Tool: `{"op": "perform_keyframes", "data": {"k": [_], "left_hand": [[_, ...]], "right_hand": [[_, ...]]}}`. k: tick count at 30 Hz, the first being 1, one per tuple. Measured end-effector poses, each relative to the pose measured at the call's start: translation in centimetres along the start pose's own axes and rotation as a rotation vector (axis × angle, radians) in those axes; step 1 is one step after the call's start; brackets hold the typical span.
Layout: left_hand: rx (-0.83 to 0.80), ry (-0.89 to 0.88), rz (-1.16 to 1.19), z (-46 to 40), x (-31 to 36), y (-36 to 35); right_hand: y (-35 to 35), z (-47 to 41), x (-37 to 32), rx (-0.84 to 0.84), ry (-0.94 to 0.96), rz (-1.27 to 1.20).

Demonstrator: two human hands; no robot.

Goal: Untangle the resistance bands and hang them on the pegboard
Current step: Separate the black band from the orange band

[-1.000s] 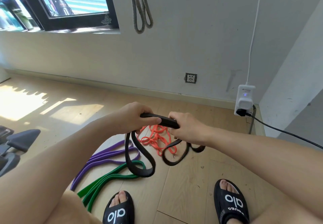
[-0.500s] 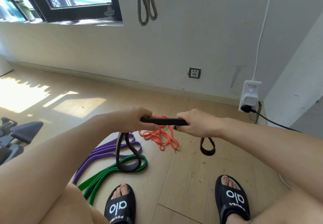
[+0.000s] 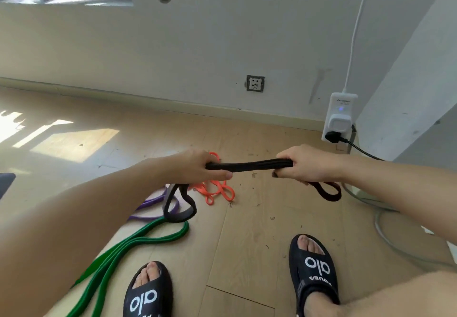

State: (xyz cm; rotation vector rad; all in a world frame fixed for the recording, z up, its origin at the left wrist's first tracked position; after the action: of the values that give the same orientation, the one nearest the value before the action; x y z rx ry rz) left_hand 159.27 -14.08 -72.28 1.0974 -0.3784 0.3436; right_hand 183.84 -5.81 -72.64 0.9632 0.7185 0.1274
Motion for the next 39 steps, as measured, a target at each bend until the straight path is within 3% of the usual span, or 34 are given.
{"op": "perform_keyframes", "data": {"k": [3, 8, 11, 18, 23, 28, 39], "left_hand": [[-0.036, -0.016, -0.084, -5.1, 0.1, -2.9], [-0.078, -0.005, 0.014, -13.8, 0.6, -9.3], [-0.096, -0.033, -0.082, -19.0, 0.6, -13.7], [-0.084, 0.013, -0.047, -28.2, -1.3, -21.6], [-0.007, -0.057, -0.18, -30.2, -1.0, -23.6], [0.175, -0.215, -0.425, -30.1, -0.1, -24.1], [0.166, -0.234, -0.521, -28.5, -0.7, -24.2]], "right_hand": [[-1.7, -1.8, 4.9, 0.0, -0.083, -0.043], [-6.2, -5.7, 15.1, -0.016, -0.239, -0.06], [-9.0, -8.0, 20.7, -0.01, -0.329, -0.06], [-13.6, -11.1, 29.7, 0.008, -0.426, 0.105], [-14.5, -10.3, 32.7, 0.04, -0.452, 0.198], [-14.9, -9.8, 32.9, 0.118, -0.457, 0.175], [-14.2, -9.8, 31.4, 0.094, -0.332, 0.454]]}}
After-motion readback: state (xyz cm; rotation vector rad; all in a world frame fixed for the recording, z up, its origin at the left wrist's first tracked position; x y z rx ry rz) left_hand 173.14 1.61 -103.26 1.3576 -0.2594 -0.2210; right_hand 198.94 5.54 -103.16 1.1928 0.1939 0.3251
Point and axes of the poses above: each hand's wrist, its own z-axis away from the middle knuckle, its own y-axis out of the back of the hand, x = y × z, the point moved 4 cm from there along -z, towards the middle knuckle, and after that the axes turned 4 degrees about x, right-handed, at the moved point
